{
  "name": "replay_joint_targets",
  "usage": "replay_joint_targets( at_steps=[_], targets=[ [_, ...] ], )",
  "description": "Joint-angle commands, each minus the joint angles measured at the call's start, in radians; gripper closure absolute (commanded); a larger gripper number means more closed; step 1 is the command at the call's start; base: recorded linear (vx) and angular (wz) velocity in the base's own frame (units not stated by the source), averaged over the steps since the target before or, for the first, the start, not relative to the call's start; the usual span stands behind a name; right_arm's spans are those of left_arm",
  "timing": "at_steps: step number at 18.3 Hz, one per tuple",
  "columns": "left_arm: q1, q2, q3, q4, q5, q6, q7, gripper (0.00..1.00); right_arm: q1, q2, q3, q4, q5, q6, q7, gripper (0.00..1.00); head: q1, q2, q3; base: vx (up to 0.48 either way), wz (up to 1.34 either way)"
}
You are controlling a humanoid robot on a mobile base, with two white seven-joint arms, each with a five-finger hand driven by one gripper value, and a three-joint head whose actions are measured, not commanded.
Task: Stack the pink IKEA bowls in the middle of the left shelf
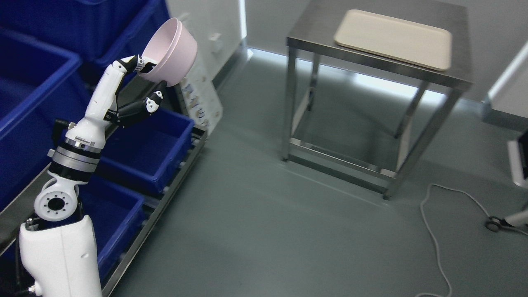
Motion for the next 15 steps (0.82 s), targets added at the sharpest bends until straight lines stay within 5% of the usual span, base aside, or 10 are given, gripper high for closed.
replay_joint_targets(
  at_steps=[1,9,15],
  targets=[
    [-0.006,0.018,0.033,-0.03,0.005,-0.001,0.002,0.97,0.0,-0.017,-0.009,0.0,0.008,0.0,0.0,0.0,0.0,0.0,0.0,-0.317,1.18],
    [-0.135,0.018,0.006,-0.039,0.014,0.007,0.004,0.97,0.0,-0.017,-0.009,0.0,0.008,0.0,0.0,0.0,0.0,0.0,0.0,-0.227,1.41],
    [-0.193,0.018,-0.014,0.005,-0.038,0.187,0.008,0.97,0.0,-0.017,-0.009,0.0,0.008,0.0,0.0,0.0,0.0,0.0,0.0,-0.018,0.61]
  ],
)
